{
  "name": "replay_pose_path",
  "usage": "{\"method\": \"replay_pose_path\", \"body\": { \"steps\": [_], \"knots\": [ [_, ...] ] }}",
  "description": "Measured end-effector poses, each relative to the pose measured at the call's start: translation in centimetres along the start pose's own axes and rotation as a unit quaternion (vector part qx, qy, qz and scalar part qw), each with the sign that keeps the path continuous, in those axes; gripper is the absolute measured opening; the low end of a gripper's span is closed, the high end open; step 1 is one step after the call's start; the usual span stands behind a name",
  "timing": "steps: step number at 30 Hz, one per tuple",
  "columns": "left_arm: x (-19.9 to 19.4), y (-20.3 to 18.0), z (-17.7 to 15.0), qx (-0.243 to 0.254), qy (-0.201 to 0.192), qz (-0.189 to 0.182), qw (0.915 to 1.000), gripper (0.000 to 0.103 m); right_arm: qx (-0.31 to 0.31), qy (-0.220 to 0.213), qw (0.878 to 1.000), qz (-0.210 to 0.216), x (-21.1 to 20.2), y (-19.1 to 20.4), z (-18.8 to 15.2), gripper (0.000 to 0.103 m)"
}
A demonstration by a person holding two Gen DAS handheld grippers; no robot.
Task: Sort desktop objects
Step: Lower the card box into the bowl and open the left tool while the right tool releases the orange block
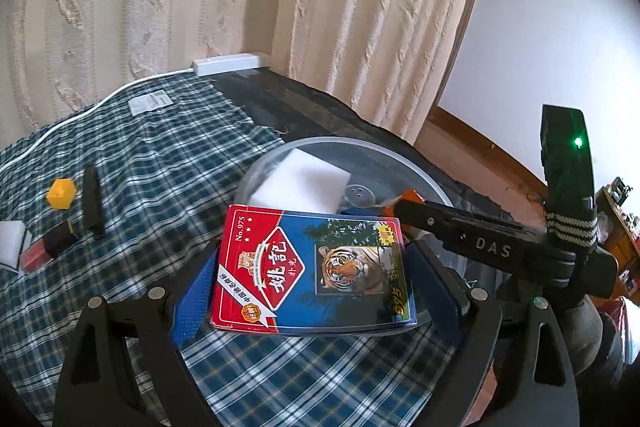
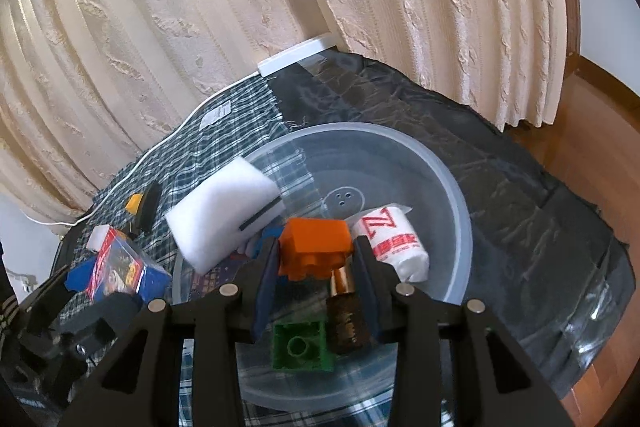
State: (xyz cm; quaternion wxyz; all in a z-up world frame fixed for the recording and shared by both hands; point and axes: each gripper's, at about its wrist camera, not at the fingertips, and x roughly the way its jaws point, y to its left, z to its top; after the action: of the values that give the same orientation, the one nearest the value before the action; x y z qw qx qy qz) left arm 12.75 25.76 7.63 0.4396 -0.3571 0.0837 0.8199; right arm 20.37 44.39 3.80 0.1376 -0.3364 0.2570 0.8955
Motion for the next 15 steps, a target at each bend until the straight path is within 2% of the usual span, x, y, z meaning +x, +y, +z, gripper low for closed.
{"method": "replay_pose_path", "body": {
  "steps": [8, 13, 15],
  "knots": [
    [1.3, -1.9, 0.5, 0.012, 0.005, -0.009, 0.9999, 0.093, 0.013, -0.019, 1.000, 0.016, -0.7, -0.9, 1.7, 0.044],
    [2.0, -2.8, 0.7, 0.019, 0.008, -0.016, 0.9997, 0.093, 0.019, -0.030, 0.999, 0.020, -1.3, -1.6, 2.0, 0.072],
    [2.4, -3.0, 0.7, 0.022, 0.008, -0.020, 0.9995, 0.093, 0.020, -0.034, 0.999, 0.021, -1.6, -1.8, 2.1, 0.072]
  ]
}}
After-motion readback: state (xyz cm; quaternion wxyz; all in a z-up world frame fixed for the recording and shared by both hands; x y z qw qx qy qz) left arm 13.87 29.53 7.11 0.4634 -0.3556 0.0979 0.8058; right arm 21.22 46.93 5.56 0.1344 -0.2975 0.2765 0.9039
